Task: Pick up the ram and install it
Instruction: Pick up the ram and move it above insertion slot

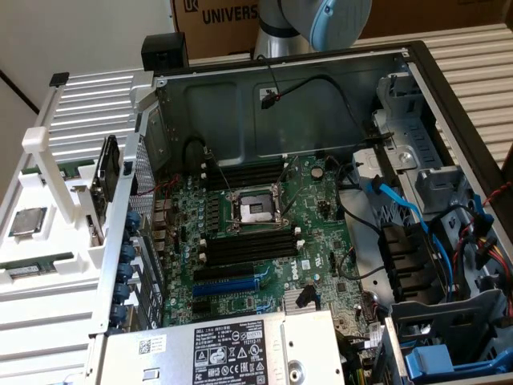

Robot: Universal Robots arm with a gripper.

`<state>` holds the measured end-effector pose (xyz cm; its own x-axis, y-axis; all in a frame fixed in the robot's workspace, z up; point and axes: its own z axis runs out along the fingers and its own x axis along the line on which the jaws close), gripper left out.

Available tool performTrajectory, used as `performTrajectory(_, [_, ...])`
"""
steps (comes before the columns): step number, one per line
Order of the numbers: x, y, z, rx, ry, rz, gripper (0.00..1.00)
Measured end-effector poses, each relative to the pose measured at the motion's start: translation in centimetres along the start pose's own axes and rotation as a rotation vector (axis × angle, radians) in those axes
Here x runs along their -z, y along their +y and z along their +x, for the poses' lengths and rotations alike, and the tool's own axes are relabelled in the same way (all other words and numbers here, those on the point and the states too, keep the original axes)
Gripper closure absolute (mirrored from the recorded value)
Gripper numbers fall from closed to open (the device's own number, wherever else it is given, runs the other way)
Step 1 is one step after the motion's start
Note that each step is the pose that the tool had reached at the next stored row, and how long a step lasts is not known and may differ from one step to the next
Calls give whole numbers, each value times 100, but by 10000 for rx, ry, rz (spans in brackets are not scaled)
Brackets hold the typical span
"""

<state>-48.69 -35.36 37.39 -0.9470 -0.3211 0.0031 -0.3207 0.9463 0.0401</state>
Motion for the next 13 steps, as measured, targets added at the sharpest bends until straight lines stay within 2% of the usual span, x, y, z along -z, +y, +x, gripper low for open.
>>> performTrajectory(1, [0, 0, 0, 186, 8, 0, 89])
performTrajectory(2, [-2, 0, 0, 731, 29, 2, 89])
performTrajectory(4, [-2, -1, 0, 1275, 52, 4, 89])
performTrajectory(8, [-4, -1, 0, 2012, 82, 9, 89])
performTrajectory(13, [-5, -1, 0, 3841, 156, 16, 89])
